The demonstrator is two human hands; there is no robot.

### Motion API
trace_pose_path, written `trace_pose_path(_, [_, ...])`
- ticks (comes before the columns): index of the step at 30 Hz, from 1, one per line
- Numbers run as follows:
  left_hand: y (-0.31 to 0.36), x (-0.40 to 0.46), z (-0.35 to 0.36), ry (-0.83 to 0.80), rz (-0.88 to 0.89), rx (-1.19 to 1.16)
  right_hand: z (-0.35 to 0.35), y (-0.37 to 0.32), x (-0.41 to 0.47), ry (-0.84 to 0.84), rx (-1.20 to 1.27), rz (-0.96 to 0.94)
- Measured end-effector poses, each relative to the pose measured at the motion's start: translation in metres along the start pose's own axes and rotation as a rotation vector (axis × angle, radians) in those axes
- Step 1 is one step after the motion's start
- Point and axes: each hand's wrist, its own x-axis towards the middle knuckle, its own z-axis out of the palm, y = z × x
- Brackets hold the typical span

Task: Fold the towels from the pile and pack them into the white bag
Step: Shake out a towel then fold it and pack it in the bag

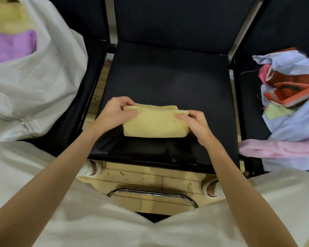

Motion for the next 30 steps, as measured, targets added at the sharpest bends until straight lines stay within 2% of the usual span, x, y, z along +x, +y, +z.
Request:
trace_pose_path(5, [-0.006,0.022,0.017,0.176,-0.350,-0.398,0.013,0.011,0.032,0.172,0.219,0.179])
trace_pose_path(9, [-0.012,0.031,0.027,0.250,-0.473,-0.541,0.019,0.012,0.042,0.209,0.214,0.192])
trace_pose_path(14, [-0.013,0.031,0.035,0.228,-0.376,-0.382,0.026,0.018,0.046,0.223,0.049,0.109])
trace_pose_path(18, [-0.020,0.028,0.042,0.289,-0.239,-0.026,0.031,0.027,0.049,0.311,-0.233,-0.019])
trace_pose_path(20, [-0.024,0.026,0.043,0.323,-0.272,0.112,0.033,0.034,0.051,0.332,-0.366,-0.039])
trace_pose_path(25, [-0.015,0.020,0.055,0.261,-0.422,0.468,0.041,0.038,0.051,0.274,-0.611,0.001])
trace_pose_path(27, [-0.010,0.021,0.060,0.244,-0.452,0.456,0.044,0.032,0.048,0.249,-0.586,-0.002])
trace_pose_path(30, [-0.007,0.021,0.060,0.256,-0.430,0.265,0.047,0.023,0.039,0.229,-0.454,-0.034])
